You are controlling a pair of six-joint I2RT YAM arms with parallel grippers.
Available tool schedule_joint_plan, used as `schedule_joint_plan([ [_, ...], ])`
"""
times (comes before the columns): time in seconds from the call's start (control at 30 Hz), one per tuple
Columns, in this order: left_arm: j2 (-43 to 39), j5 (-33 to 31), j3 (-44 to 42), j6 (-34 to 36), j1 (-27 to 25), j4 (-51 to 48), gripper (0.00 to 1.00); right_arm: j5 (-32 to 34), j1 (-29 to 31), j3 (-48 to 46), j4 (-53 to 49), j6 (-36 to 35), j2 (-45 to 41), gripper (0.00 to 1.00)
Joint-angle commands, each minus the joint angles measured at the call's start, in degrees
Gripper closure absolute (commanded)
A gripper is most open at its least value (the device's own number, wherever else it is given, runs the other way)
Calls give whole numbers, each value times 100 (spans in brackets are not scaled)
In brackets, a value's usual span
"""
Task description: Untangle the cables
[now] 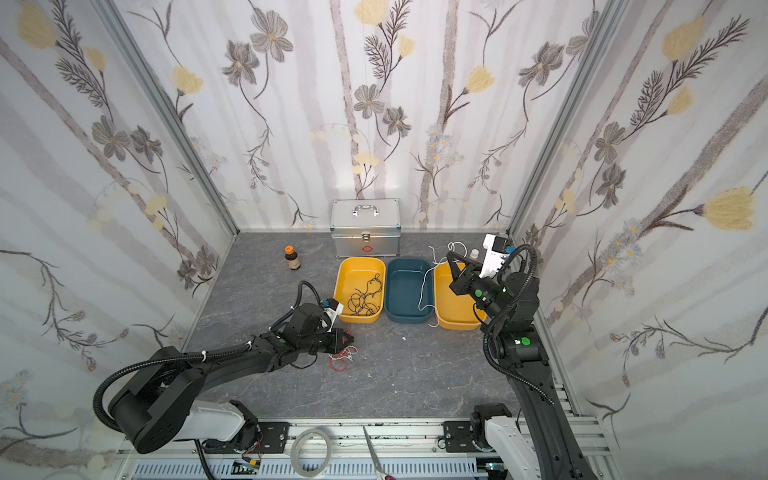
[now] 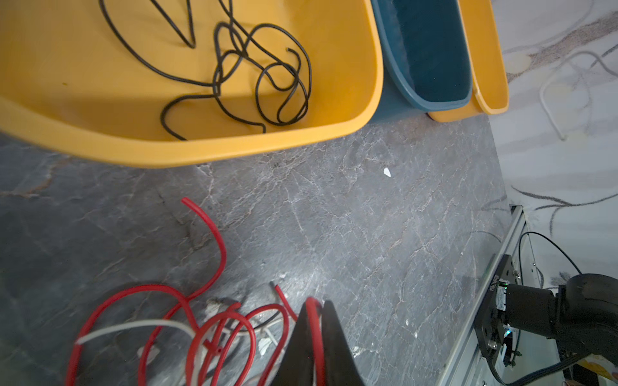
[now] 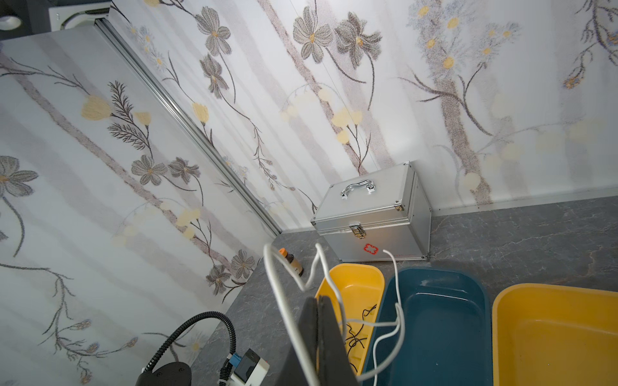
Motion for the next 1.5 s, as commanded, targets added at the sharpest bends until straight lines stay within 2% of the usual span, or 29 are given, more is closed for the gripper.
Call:
schedule_joint_plan([
  [0.0,78,133,65,-52,-20,333,90,15,66,119,427,-114,207,100],
  [0.47,187,216,69,-106,-38,551,90,350,224,-62,1038,-299,1699,100],
  [0.77,160,216,43,-113,-36,631,90,566,715,-230,1025,-220,2859,100],
  [1.07,13,150,-65,-132,-37,617,90,1439,1135,3,693,-71,3867,100],
  [1.2,-59,137,-84,-131,-36,617,90,1543,1201,142,516,-39,4252,100],
  [1.3,-89,142,-102,-131,-41,605,90,1541,1205,283,297,-27,4409,93],
  [1.47,-114,132,-106,-122,-39,588,90,1604,1212,320,143,-84,4273,71],
])
